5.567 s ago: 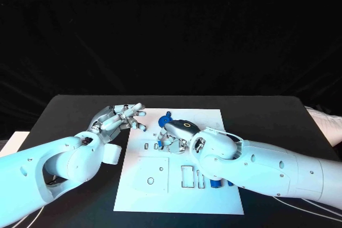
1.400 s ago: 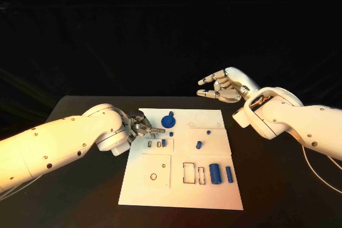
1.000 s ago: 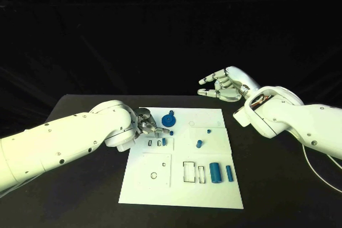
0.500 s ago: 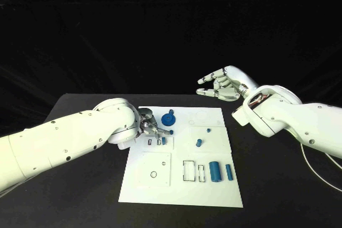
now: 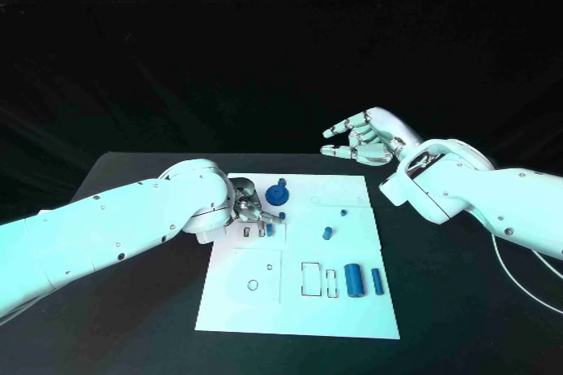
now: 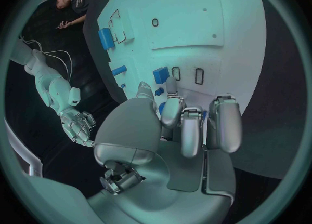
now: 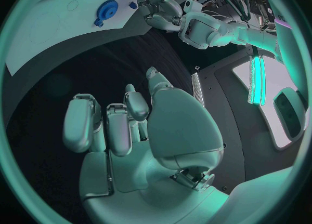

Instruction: Assemble the parts on the task board

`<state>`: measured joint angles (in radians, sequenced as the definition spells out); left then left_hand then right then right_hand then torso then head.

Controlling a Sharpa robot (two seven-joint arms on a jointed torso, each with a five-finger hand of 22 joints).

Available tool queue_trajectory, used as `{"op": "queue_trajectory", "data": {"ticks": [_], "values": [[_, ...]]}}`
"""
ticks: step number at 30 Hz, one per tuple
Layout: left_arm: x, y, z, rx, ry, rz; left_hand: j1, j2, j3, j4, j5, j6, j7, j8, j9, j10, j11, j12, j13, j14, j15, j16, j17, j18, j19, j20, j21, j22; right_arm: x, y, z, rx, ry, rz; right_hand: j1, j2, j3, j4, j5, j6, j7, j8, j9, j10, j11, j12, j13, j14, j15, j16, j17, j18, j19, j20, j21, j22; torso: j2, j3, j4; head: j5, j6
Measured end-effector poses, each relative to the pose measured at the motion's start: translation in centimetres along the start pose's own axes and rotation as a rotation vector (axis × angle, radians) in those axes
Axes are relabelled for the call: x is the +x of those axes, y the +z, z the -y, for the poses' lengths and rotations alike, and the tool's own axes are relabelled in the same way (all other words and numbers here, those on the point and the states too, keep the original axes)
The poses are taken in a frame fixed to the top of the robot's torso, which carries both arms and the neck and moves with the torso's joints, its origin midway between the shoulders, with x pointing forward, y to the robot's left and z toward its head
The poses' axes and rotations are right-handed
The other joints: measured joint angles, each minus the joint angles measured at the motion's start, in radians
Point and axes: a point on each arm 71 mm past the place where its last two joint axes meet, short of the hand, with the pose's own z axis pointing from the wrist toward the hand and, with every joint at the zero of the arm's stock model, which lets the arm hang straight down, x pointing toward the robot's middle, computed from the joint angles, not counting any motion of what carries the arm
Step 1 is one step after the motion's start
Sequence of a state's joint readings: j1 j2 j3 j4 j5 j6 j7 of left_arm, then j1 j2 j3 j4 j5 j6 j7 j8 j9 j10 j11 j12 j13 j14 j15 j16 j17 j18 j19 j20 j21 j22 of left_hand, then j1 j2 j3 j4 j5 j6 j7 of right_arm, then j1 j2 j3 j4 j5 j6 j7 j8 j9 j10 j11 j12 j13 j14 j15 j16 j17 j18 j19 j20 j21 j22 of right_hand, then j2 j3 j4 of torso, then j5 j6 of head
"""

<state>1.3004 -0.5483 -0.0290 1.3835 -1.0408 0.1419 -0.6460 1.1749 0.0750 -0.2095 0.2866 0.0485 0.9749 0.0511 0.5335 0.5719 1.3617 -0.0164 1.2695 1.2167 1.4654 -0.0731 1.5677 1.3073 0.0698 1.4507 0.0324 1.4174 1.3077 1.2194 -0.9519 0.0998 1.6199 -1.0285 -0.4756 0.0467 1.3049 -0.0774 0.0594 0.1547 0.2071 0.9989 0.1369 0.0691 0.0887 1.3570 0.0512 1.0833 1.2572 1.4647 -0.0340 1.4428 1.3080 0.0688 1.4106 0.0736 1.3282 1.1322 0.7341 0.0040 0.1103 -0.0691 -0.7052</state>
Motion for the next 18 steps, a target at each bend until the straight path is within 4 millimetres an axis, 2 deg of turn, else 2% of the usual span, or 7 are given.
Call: {"op": "queue_trajectory", "data": {"ticks": [8, 18], "values": [[0.26, 0.18, 0.25, 0.001, 0.010, -0.016, 0.013, 0.013, 0.000, 0.000, 0.000, -0.001, 0.001, 0.008, 0.013, 0.000, 0.000, 0.000, 0.003, 0.000, 0.000, 0.000, 0.001, 0.000, 0.004, 0.004, 0.000, 0.000, 0.20, 0.07, 0.04, 0.001, 0.000, -0.009, 0.001, 0.001, 0.000, 0.000, 0.000, 0.000, 0.000, 0.000, 0.000, 0.000, 0.000, 0.000, 0.000, 0.000, 0.000, -0.004, 0.000, 0.000, 0.000, 0.000, 0.000, -0.001, 0.000, 0.0003, -0.0002, 0.000, -0.001], [0.46, 0.37, 0.22, -0.004, 0.018, -0.034, 0.059, 0.022, 0.018, -0.018, 0.000, -0.014, 0.000, 0.017, 0.037, -0.002, 0.002, 0.000, 0.005, 0.000, 0.000, 0.000, 0.001, 0.000, 0.004, 0.004, 0.000, 0.000, 0.28, 0.07, 0.10, 0.005, 0.000, -0.018, 0.001, 0.001, -0.003, 0.003, 0.004, 0.000, 0.000, 0.000, 0.001, 0.000, 0.000, 0.000, -0.001, 0.000, 0.000, -0.004, 0.000, 0.000, 0.000, 0.000, 0.000, -0.003, 0.000, 0.0002, -0.0013, -0.003, -0.005]]}}
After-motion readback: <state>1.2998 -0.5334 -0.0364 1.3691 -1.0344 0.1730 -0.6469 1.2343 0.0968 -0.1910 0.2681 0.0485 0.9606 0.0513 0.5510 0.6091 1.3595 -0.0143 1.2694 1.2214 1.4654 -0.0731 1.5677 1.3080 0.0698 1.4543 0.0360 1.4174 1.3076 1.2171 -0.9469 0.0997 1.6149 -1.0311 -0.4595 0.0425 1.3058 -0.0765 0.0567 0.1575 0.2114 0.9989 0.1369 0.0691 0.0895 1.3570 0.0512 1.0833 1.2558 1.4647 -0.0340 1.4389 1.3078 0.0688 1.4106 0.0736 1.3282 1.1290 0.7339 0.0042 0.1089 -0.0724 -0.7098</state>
